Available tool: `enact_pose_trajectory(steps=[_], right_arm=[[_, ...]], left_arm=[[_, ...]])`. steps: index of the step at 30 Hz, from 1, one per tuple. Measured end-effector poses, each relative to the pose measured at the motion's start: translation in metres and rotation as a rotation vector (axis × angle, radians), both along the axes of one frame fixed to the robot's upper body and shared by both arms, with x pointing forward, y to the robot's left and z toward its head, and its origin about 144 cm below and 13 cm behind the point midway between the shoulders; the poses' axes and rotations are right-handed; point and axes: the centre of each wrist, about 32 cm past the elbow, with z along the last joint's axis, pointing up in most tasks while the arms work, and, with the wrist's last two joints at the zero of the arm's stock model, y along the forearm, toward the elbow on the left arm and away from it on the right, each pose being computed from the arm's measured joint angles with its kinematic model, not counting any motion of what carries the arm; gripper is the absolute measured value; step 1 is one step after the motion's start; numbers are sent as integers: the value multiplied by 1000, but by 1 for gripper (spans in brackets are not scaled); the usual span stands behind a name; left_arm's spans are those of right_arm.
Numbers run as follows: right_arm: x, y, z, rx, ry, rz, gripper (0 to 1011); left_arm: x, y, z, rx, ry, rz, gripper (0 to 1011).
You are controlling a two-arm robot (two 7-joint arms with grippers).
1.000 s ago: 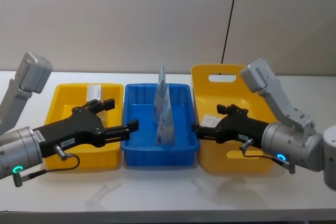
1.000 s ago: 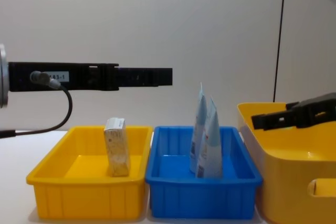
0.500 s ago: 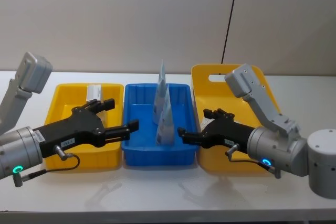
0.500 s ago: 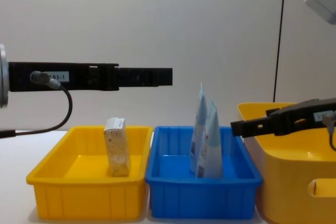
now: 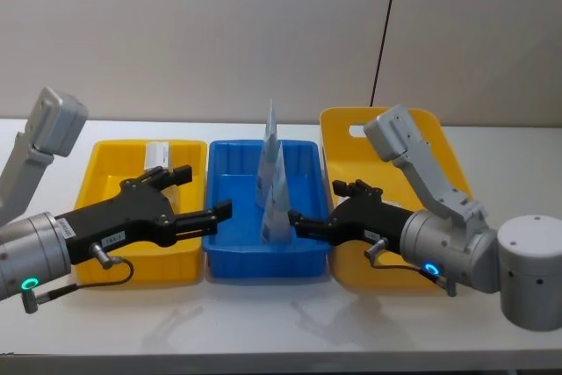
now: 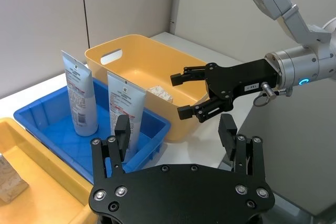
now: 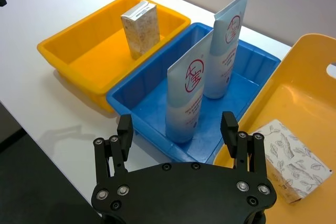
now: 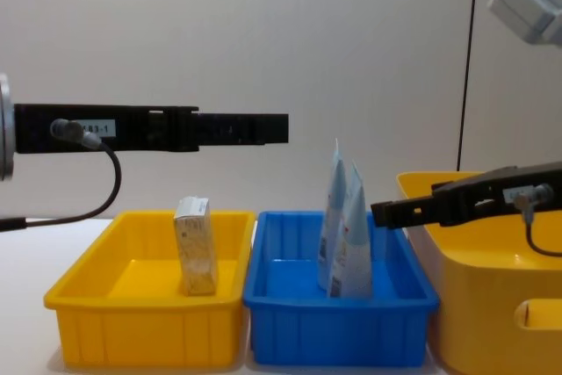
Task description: Bimanual collaborative sorting of washing and personal care products
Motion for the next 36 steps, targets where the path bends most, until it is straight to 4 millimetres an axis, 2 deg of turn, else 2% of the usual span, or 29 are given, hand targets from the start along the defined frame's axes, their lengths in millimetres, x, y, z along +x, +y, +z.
enact_pose_trajectory(steps=[13, 21, 36], right_arm=[[2, 4, -1, -1, -2, -8, 1002], [5, -1, -2, 0, 5, -20, 1002], [24, 2, -7, 20, 18, -57, 1002]], left_arm=[[0, 0, 0, 0, 0, 0, 1001], [0, 0, 0, 0, 0, 0, 1002], [0, 0, 0, 0, 0, 0, 1001]])
